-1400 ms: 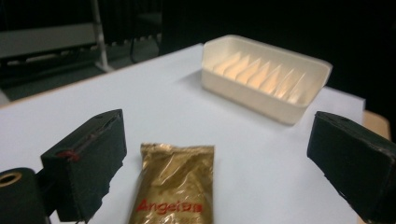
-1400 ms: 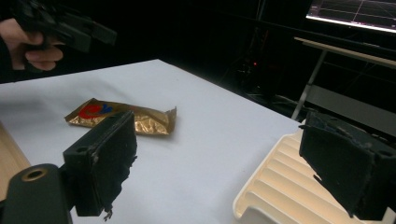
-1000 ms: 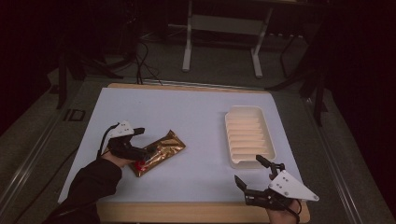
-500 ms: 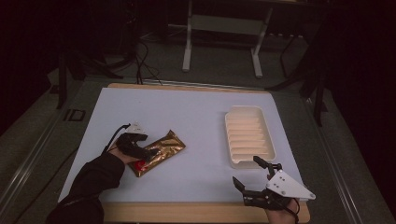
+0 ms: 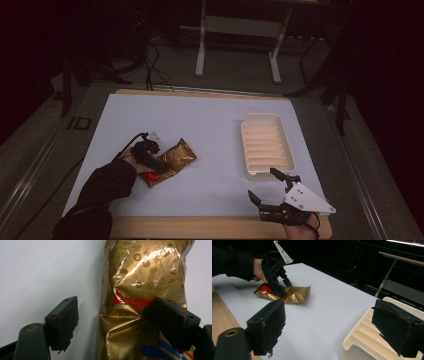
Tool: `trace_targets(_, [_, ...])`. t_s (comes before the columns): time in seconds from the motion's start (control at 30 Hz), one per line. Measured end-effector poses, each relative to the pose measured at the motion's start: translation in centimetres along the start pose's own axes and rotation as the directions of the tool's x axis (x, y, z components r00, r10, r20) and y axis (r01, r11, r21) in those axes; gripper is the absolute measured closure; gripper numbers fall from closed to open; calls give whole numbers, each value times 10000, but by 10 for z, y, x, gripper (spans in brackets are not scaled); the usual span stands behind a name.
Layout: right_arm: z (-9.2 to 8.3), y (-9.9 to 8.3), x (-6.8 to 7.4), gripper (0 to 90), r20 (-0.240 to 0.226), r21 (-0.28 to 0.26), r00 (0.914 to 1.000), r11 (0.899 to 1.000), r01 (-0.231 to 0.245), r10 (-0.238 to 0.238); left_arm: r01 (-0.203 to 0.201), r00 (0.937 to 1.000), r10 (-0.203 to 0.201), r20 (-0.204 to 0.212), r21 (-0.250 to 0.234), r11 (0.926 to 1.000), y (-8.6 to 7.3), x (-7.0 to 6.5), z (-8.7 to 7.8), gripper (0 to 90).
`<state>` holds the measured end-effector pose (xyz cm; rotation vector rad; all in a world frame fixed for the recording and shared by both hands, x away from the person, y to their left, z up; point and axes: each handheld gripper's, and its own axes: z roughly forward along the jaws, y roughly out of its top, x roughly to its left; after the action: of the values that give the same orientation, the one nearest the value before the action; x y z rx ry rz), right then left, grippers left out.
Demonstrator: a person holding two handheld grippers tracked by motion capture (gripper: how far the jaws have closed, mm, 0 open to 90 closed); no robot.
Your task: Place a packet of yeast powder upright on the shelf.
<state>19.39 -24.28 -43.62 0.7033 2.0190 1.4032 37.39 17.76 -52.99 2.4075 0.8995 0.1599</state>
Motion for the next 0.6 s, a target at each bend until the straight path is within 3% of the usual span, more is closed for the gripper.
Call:
trace_targets(0.13, [0, 0, 0, 117, 10, 16, 10000, 10000, 59, -59, -857, 9963, 859, -65, 326, 9958, 7, -11, -3, 425])
trace_targets(0.3, [1, 0, 0, 132, 22, 83, 10000, 10000, 28, -28, -423, 9990, 412, 187, 602, 9973, 9, -9, -2, 479])
trace_targets(0.4, [0, 0, 0, 132, 15, 50, 10000, 10000, 62, -63, -573, 9983, 579, -58, 731, 9957, 12, -11, -5, 538])
trace_targets(0.43, [0, 0, 0, 132, 37, 38, 10000, 10000, 44, -44, -623, 9977, 639, -231, 652, 9959, 12, -12, -7, 594])
trace_targets(0.47, [0, 0, 0, 132, 37, 38, 10000, 10000, 44, -44, -623, 9977, 639, -231, 652, 9959, 12, -12, -7, 710])
trace_targets(0.6, [-1, 0, -1, 133, 88, 40, 10000, 10000, 17, -17, -843, 9948, 867, -538, 449, 9954, 10, -14, -10, 803])
